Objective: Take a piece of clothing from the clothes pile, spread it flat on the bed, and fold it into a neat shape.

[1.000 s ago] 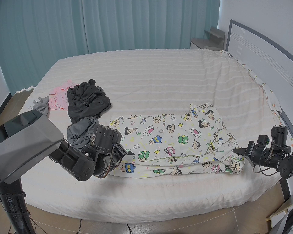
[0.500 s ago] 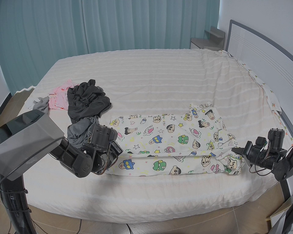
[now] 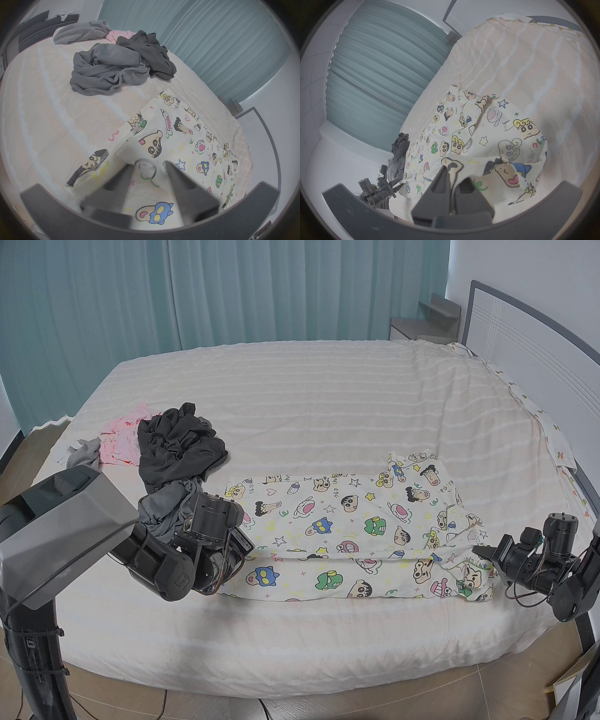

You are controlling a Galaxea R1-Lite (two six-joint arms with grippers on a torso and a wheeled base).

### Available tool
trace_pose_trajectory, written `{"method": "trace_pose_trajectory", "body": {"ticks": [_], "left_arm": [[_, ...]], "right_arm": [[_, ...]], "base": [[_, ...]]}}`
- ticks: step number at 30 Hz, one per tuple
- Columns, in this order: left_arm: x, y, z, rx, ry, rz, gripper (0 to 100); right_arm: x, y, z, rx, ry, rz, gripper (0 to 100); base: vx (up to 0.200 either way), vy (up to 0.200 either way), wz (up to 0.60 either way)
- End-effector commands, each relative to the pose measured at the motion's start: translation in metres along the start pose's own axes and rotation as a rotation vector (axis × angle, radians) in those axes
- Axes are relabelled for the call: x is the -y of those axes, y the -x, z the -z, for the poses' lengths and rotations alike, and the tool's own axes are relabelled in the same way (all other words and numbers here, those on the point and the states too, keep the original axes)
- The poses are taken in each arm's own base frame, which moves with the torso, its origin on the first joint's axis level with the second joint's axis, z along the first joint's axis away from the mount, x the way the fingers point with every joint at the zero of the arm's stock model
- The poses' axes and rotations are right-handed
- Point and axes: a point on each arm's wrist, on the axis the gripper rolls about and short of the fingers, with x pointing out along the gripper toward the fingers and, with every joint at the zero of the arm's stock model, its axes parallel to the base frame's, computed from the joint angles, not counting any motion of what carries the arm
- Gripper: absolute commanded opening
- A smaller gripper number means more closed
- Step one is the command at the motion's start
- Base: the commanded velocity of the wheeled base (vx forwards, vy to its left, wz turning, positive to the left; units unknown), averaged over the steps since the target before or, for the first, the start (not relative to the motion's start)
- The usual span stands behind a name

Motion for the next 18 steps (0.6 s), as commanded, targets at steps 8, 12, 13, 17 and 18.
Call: {"method": "trace_pose_trajectory", "body": {"ticks": [8, 12, 13, 17, 18], "left_arm": [[-0.001, -0.002, -0.005, 0.016, 0.012, -0.001, 100], [-0.004, -0.001, -0.015, 0.033, 0.029, -0.008, 100], [-0.005, -0.001, -0.016, 0.037, 0.032, -0.009, 100], [-0.007, 0.005, -0.029, 0.062, 0.055, -0.004, 100], [-0.007, 0.005, -0.029, 0.062, 0.055, -0.004, 100]], "right_arm": [[0.008, -0.004, 0.011, 0.018, -0.001, -0.029, 0], [0.012, -0.006, 0.015, 0.024, 0.004, -0.036, 0], [0.012, -0.006, 0.015, 0.024, 0.005, -0.038, 0], [0.012, -0.007, 0.015, 0.027, 0.007, -0.041, 0], [0.012, -0.007, 0.015, 0.027, 0.007, -0.041, 0]], "base": [[0.0, 0.0, 0.0], [0.0, 0.0, 0.0], [0.0, 0.0, 0.0], [0.0, 0.0, 0.0], [0.0, 0.0, 0.0]]}}
